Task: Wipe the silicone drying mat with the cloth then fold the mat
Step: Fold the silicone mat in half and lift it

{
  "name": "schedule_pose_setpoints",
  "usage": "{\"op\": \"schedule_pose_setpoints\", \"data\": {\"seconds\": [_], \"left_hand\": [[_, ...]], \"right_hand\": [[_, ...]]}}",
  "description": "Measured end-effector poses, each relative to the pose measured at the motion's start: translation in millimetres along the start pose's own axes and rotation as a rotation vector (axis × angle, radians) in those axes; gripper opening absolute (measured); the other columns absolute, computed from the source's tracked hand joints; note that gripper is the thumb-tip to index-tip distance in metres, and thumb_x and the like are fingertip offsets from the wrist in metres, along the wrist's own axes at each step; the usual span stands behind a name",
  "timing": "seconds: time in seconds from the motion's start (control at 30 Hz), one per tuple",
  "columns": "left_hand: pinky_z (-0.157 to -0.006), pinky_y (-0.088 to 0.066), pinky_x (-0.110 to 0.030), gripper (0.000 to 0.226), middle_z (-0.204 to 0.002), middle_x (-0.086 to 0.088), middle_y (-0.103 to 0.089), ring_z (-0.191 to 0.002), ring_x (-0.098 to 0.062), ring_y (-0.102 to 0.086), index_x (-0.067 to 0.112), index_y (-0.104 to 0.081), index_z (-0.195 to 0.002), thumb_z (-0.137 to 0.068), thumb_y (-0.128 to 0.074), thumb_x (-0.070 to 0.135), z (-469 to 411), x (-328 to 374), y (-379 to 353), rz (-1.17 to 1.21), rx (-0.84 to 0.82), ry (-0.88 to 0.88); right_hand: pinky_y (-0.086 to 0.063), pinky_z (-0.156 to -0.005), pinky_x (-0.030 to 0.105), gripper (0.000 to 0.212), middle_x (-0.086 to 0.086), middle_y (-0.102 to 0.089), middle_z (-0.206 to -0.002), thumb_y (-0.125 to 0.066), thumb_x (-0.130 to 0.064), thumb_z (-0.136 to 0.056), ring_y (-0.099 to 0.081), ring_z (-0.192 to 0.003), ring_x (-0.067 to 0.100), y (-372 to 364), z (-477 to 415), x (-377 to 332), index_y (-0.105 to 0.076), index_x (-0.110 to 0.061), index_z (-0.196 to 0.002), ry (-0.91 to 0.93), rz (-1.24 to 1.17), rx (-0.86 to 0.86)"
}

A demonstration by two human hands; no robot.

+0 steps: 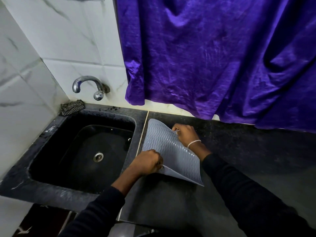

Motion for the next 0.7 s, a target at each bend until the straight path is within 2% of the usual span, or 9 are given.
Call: {"op": "schedule_pose_setpoints", "data": {"seconds": [0.13,0.3,0.6,0.7], "left_hand": [[-0.073,-0.049,-0.028,0.02,-0.097,0.006,-0.069,-0.088,-0.013,-0.064,0.024,-0.073,-0.096,-0.09,-0.061,0.039,4,-2,-4,0.046,-0.067,0.037],[-0.081,-0.057,-0.035,0.019,-0.1,0.005,-0.07,-0.091,-0.015,-0.065,0.024,-0.074,-0.099,-0.092,-0.063,0.038,8,0,-7,0.051,-0.116,0.037],[-0.085,-0.056,-0.035,0.019,-0.103,0.004,-0.071,-0.094,-0.013,-0.066,0.024,-0.073,-0.102,-0.09,-0.068,0.038,9,1,-13,0.07,-0.13,0.048],[-0.083,-0.056,-0.034,0.019,-0.101,0.004,-0.071,-0.092,-0.014,-0.066,0.024,-0.073,-0.1,-0.089,-0.068,0.039,9,-1,-13,0.073,-0.131,0.051]], "right_hand": [[-0.051,-0.093,0.04,0.017,0.007,-0.075,-0.101,-0.063,-0.009,-0.086,-0.069,-0.099,0.029,-3,-9,-7,-0.068,-0.017,-0.099,0.03,0.03,-0.036],[-0.05,-0.092,0.038,0.016,0.007,-0.075,-0.098,-0.06,-0.011,-0.087,-0.068,-0.096,0.03,-7,-16,-11,-0.068,-0.019,-0.098,0.044,0.048,-0.051],[-0.038,-0.094,0.035,0.025,0.002,-0.074,-0.093,-0.059,-0.001,-0.084,-0.067,-0.095,0.027,-12,-28,-20,-0.066,-0.02,-0.099,0.111,0.104,-0.012],[-0.038,-0.096,0.037,0.021,0.002,-0.074,-0.094,-0.06,-0.006,-0.085,-0.067,-0.097,0.027,-13,-29,-17,-0.065,-0.02,-0.099,0.113,0.123,-0.023]]}}
Point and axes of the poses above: each hand's wrist, its own z-axis away from the middle knuckle, its own y-axis out of the back of the hand, x = y × z, the point moved 4 cm from there along -z, towards the middle knuckle
